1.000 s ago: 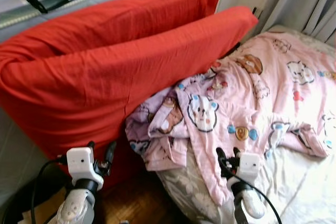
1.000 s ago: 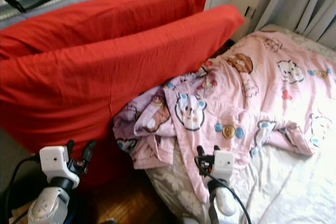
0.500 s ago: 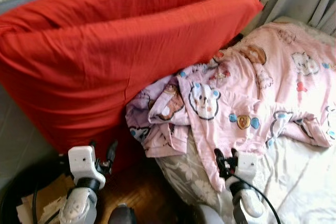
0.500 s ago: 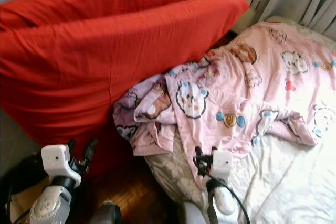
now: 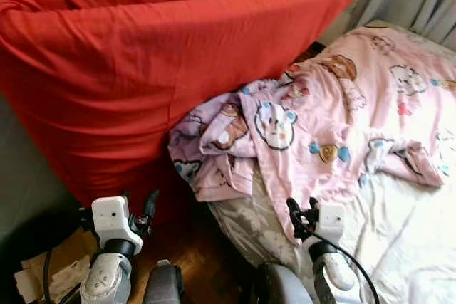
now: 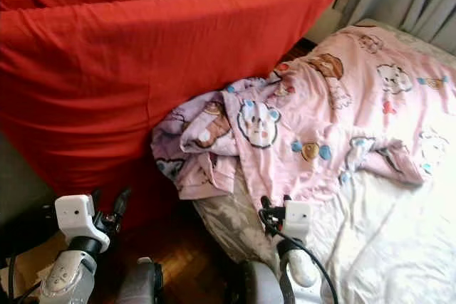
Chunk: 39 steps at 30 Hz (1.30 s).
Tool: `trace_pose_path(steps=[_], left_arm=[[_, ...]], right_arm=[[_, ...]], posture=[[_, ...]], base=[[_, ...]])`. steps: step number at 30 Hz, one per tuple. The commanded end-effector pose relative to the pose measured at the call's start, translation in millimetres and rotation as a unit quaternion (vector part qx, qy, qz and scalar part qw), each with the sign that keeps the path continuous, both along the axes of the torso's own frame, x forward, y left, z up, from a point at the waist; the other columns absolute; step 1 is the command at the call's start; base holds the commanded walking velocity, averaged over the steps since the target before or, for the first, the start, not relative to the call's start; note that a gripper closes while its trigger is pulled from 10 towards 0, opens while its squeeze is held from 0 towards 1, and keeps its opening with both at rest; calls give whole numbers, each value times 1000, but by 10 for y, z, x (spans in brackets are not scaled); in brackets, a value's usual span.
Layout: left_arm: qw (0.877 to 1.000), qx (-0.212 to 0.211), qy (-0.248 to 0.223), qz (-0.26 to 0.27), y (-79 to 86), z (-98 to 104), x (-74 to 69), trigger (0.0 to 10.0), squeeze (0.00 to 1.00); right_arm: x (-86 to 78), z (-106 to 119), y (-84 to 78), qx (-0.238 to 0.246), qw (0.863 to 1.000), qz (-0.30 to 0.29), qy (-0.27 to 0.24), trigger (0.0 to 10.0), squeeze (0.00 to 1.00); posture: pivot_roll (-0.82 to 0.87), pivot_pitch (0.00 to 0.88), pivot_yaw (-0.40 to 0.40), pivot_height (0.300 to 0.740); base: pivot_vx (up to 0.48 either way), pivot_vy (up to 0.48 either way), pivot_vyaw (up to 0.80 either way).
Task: Clean up the room
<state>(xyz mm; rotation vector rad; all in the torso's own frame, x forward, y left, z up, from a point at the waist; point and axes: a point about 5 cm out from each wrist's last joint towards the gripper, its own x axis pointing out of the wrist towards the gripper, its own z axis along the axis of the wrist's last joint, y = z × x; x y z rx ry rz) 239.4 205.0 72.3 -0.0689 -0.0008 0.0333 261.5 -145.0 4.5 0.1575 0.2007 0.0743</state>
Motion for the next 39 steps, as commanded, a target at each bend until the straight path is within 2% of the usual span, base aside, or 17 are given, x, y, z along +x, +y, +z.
trace_pose_path(steps=[1,6,17,20,24,27,37,39], left_arm=[[1000,-6,5,-4,-31,-7,-11,10000,0],[1000,-5,13,-6,-27,-21,-9,10000,0],[1000,-12,11,-13,-61,-15,1,10000,0],[1000,-12,10,-14,-60,-10,13,10000,0],[1000,-10,10,-14,-58,-4,26,10000,0],[1000,-9,9,-13,-45,3,28,10000,0],[1000,-7,13,-13,-40,-4,0,10000,0],[1000,-6,13,-14,-40,0,-1,10000,0]], right_arm=[[-62,-76,-22,-3,1000,1,19,10000,0],[-62,-69,-12,-1,1000,3,12,10000,0],[-49,-144,-27,0,999,-6,44,10000,0],[-38,-122,-14,1,999,-6,34,10000,0],[-37,-128,-22,2,999,-9,33,10000,0],[-18,-150,-55,8,998,-39,49,10000,0],[76,-135,-133,14,994,-85,70,10000,0],[91,-168,-142,15,992,-89,93,10000,0]], posture=[[127,202,-81,620],[130,202,-81,620],[132,192,-79,620],[132,184,-76,600],[135,183,-76,600],[135,191,-73,600],[138,205,-65,600],[139,207,-63,600]], base=[[0,0,0],[0,0,0],[0,0,0],[0,0,0],[0,0,0],[0,0,0],[0,0,0],[0,0,0]])
